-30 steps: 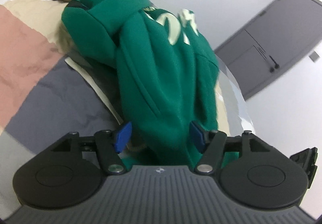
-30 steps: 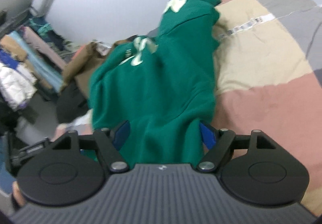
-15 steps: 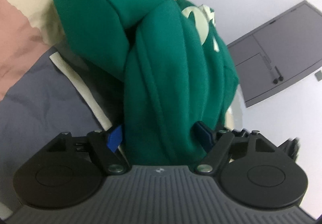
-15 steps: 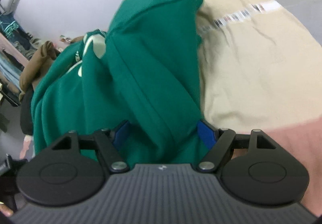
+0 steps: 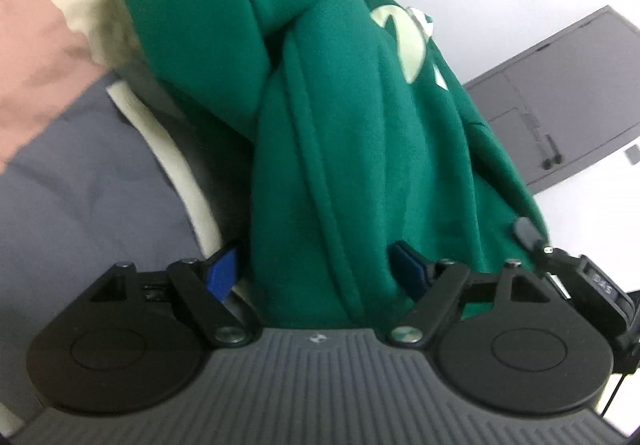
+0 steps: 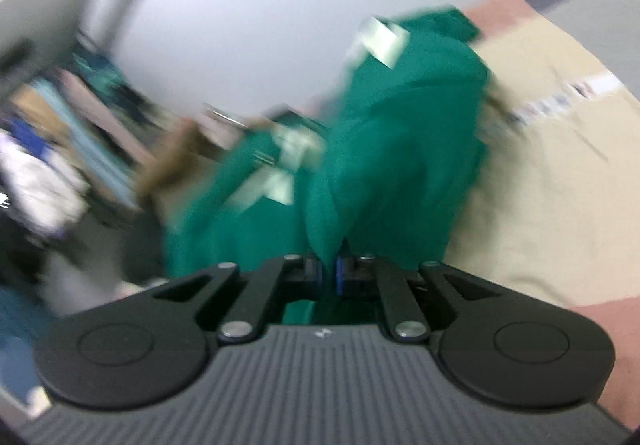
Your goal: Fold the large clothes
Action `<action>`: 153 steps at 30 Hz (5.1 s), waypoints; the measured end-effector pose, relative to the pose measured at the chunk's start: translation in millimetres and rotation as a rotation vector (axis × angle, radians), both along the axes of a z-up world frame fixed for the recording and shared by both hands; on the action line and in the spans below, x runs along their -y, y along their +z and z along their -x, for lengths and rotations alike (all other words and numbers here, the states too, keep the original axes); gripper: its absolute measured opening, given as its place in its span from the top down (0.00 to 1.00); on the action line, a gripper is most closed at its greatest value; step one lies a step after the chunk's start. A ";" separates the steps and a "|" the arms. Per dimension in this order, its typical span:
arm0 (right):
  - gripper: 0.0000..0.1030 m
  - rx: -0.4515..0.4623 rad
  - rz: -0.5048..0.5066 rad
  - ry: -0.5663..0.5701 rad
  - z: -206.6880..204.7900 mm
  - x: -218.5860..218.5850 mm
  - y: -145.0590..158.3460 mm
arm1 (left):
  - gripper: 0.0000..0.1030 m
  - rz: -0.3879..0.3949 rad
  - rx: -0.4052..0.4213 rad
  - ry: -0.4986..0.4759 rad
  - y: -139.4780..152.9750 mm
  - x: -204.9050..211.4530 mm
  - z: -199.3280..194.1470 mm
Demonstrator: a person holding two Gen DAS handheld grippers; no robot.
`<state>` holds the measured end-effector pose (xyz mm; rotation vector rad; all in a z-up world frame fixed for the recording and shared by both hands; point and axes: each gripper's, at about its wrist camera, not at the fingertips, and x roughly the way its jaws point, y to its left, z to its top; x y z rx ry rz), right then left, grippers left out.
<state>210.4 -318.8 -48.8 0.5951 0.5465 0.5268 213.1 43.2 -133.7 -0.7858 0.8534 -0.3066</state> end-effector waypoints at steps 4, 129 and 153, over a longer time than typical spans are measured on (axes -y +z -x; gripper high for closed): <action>0.91 0.029 -0.025 0.010 9.1 9.1 5.6 | 0.57 0.031 0.039 -0.039 8.3 6.6 3.5; 0.22 -0.047 0.502 -0.372 42.9 44.4 33.5 | 0.34 -0.584 0.116 0.265 92.6 -66.5 78.8; 0.18 -0.325 0.659 -0.506 8.5 123.4 -43.2 | 0.31 -0.513 -0.146 0.288 34.9 -126.0 29.0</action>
